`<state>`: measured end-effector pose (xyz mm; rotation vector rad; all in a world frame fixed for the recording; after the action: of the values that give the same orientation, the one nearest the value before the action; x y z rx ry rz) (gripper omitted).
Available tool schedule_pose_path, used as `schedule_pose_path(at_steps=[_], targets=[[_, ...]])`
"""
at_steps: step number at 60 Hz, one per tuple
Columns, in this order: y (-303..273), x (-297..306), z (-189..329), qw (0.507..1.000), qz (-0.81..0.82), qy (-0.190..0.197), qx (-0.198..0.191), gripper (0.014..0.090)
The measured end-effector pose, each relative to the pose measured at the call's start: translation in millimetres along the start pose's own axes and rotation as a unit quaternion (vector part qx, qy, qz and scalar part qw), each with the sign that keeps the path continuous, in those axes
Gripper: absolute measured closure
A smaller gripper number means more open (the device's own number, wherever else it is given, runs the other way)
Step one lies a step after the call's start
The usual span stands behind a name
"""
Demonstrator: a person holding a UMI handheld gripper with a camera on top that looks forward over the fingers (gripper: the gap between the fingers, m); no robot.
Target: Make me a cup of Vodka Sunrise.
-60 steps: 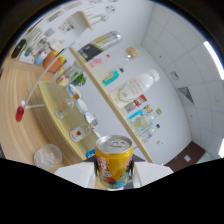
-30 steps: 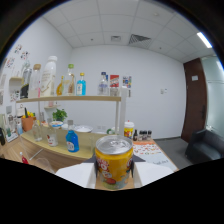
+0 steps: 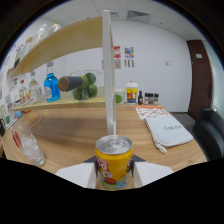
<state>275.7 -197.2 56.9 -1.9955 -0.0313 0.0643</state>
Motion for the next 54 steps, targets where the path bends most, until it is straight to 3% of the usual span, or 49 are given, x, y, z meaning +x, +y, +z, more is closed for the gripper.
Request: schedule_pose_path(at_steps=[15,38,44,52,54], targets=[[20,-6,0,1.000,-0.006,-0.002,-0.022,0.0523],[31,-2,-9,0.999,0.008,0.030,-0.039,0.0501],[30,3,-15,0.998,0.005,0.051,-0.044,0.0423],[2,-7,-42,0.997,0.008,0.065,-0.026,0.0203],[-7,-11,-50,0.997,0.005,0.069,-0.021,0.0183]])
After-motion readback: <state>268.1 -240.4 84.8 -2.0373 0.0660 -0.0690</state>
